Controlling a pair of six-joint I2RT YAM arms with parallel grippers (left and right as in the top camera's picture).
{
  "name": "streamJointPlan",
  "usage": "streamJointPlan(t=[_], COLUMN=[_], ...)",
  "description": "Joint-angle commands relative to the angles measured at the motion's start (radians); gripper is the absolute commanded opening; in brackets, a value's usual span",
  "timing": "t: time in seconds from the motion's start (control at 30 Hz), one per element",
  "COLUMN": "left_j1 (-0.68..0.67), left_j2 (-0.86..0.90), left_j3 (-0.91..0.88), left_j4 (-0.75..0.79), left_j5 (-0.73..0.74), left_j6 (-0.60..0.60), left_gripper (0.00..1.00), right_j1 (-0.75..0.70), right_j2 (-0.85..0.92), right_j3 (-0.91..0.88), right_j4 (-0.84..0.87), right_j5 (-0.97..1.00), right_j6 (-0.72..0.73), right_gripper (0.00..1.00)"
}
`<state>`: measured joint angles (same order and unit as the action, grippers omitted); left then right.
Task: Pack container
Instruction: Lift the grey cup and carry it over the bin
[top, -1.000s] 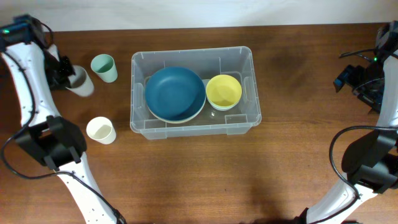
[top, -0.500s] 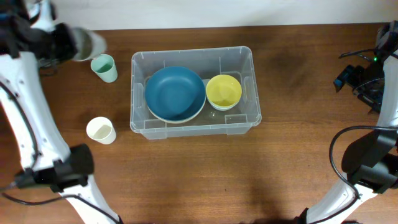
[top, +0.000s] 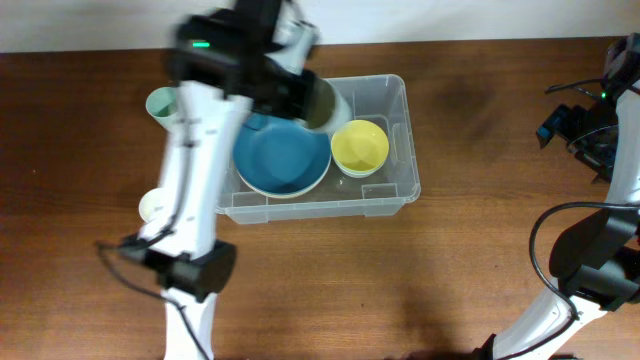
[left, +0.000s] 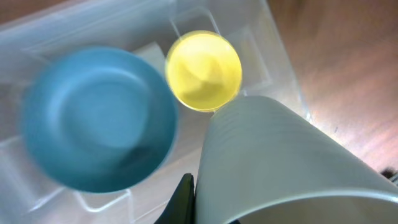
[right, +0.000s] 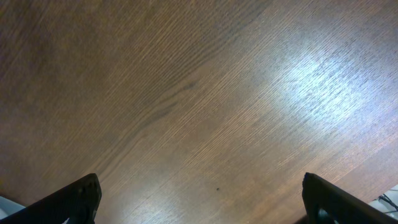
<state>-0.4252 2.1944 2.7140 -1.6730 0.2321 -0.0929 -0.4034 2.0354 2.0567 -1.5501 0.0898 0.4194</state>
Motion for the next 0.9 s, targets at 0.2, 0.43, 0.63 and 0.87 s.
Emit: streamJointPlan(t=[0.2, 0.43, 0.63, 0.87], left_j1=[-0.145, -0.156, -0.155, -0.156], left_j2=[0.192, 0.272, 0.31, 0.315], left_j3=[-0.011, -0.017, -0.017, -0.061], left_j4=[-0.005, -0.015, -0.015, -0.015], left_j5=[-0.073, -0.074, -0.161, -0.147], left_j6=[0.019, 0.019, 0.0, -0.004], left_gripper=[0.01, 0.01, 0.01, 0.01], right_j1=[-0.003, -0.003, -0.003, -0.003], right_j2=[0.002, 0.002, 0.002, 0.002], right_j3=[-0.004, -0.004, -0.004, -0.004], right_j4=[0.0, -0.001, 0.0, 0.0], right_j5=[0.016, 0.016, 0.016, 0.016], right_j6=[0.008, 0.008, 0.008, 0.008], right_gripper=[0.99, 0.99, 0.99, 0.99])
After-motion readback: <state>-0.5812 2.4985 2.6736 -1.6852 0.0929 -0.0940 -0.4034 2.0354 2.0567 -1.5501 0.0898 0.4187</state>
